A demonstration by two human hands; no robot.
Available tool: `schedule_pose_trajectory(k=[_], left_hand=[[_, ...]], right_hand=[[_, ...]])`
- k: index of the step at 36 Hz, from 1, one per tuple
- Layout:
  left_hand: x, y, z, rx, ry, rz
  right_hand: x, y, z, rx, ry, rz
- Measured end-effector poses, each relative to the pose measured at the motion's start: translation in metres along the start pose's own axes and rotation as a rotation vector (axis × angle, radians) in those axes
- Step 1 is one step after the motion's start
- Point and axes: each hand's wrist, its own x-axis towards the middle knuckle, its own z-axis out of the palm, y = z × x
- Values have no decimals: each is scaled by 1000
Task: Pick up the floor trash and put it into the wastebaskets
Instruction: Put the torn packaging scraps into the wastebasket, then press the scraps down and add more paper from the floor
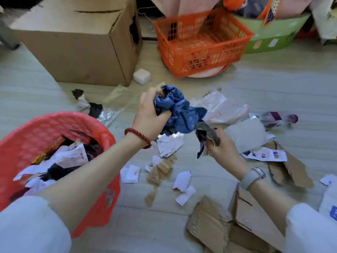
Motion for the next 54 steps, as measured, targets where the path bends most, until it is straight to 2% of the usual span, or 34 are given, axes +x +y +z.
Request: schedule_pose_trajectory(k=[4, 9, 12, 16, 19, 21, 23, 25, 28, 30, 33, 35, 37, 39, 41, 44, 47, 48, 50, 52, 54], left_hand=[[28, 21, -60, -24, 48, 74], [20, 1, -156, 34, 110, 28], [0, -26, -195, 112, 50, -26], [-46, -72, -224, 283, -126, -72], [-85, -109, -217, 658, -299, -52], [-111, -133, -206, 1006, -508, -84], [-129, -149, -196, 1162, -712, -136], [-134, -159, -197, 1090, -810, -213], [-119, -157, -222, 749, -872, -411], [-110, -150, -249, 425, -812, -465], [-109, -144, -282, 126, -521, -387], [-110, -145, -291, 169, -288, -337], [-112, -146, -292, 320, -111, -237], [-114, -146, -290, 398, -26, -165], [-117, -151, -288, 443, -13, -135], [-119, -158, -284, 463, 89, -137], [-118, -163, -287, 359, 277, -253], [-117, -165, -288, 356, 311, -289], [-116, -170, -291, 346, 306, -344], [-115, -174, -290, 307, 250, -396], [-116, -180, -287, 300, 193, -406]], right_hand=[[17, -68, -2, 276, 62, 27], [32, -142, 27, 328, 14, -88], [37, -174, 47, 330, -15, -170], [34, -206, 88, 308, -120, -280], [24, -219, 117, 233, -215, -375], [15, -223, 134, 173, -248, -427], [8, -223, 149, 34, -231, -538], [1, -223, 159, -208, -186, -708], [-3, -221, 172, -456, -156, -924], [-6, -220, 181, -569, -209, -997], [-13, -221, 190, -618, -375, -976], [-15, -225, 195, -552, -433, -960], [-17, -233, 199, -498, -367, -1004], [-15, -244, 202, -392, -303, -973], [-14, -257, 203, -245, -296, -835], [-10, -275, 207, -88, -371, -642], [-7, -285, 215, -121, -621, -601], [-6, -284, 218, -177, -723, -631], [-10, -277, 227, -437, -838, -814], [-16, -261, 239, -681, -835, -1030], [-18, -245, 253, -796, -817, -1173]])
